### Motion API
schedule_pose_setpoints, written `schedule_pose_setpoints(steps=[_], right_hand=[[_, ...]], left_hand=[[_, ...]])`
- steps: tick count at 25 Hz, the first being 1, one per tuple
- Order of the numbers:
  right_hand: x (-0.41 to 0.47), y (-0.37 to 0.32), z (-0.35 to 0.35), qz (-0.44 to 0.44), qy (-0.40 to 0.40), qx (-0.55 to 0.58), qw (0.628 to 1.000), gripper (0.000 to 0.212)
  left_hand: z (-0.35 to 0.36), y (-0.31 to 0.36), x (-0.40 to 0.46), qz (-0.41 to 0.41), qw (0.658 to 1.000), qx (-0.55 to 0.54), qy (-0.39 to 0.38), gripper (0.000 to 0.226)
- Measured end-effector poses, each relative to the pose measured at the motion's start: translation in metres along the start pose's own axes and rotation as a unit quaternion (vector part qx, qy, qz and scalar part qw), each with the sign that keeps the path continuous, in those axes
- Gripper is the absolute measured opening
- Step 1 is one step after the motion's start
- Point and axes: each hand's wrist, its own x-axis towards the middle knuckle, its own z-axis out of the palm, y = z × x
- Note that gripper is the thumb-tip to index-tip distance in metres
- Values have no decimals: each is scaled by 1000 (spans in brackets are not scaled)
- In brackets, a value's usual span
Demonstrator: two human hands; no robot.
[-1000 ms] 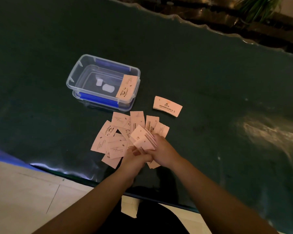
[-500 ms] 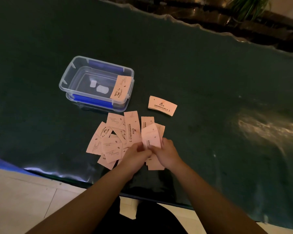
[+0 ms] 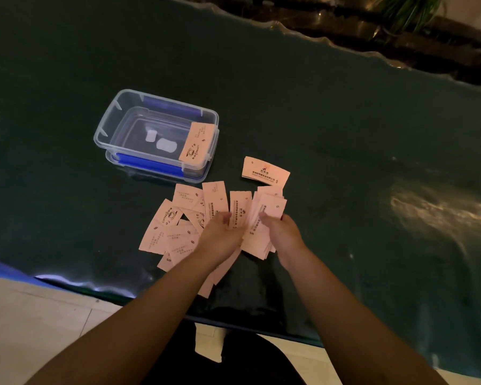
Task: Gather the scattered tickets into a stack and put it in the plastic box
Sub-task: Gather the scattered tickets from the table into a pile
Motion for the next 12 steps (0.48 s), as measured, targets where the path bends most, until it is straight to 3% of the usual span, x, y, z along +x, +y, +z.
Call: schedule_pose_setpoints(steps=[2, 6, 12], right_hand=[[3, -6, 6, 2, -4, -21, 1000, 37], [9, -16, 17, -10, -1, -75, 997, 45], [16, -11, 13, -12, -2, -130, 991, 58]], left_hand=[[1, 0, 3, -6, 1000, -9, -11, 59], [6, 4, 3, -42, 997, -9, -58, 67], [19, 5, -4, -38, 991, -53, -120, 53]])
